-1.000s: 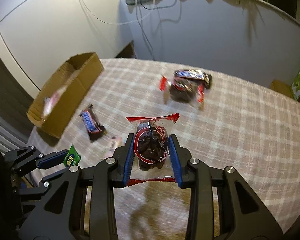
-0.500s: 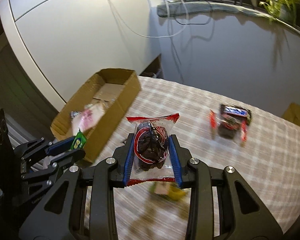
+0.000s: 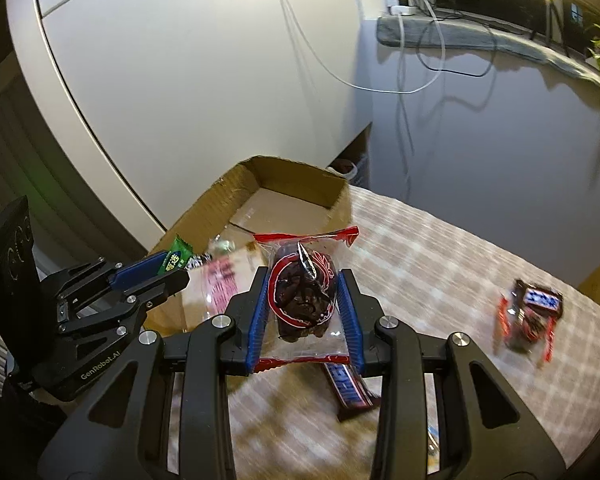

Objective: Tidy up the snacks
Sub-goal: 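Carry the green packet and cookie bag over the box with both tools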

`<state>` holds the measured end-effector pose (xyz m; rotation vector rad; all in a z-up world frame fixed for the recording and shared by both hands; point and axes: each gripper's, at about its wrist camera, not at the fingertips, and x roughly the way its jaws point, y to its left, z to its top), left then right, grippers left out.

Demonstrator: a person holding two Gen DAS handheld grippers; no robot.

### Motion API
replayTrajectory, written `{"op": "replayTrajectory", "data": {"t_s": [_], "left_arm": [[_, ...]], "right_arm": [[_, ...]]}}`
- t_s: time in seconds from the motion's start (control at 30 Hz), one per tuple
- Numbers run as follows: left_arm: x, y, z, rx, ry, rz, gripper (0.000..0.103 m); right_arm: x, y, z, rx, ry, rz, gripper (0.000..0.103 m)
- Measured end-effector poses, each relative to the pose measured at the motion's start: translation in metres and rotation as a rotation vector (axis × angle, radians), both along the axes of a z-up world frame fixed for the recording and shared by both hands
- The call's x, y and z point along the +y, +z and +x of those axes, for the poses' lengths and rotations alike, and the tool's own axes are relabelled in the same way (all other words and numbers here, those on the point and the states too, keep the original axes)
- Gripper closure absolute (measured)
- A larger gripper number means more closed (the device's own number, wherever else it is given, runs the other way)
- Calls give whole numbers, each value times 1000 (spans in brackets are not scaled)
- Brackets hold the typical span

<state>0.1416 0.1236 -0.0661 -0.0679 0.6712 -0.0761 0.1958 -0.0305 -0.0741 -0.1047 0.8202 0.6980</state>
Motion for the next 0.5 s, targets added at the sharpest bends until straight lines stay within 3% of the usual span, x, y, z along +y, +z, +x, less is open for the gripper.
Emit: {"op": "replayTrajectory", "data": {"t_s": [0.5], "left_arm": [[28,-8,30,17,49,-3,82]], "right_arm": [[56,-21,39,34,52,-22,68]]}}
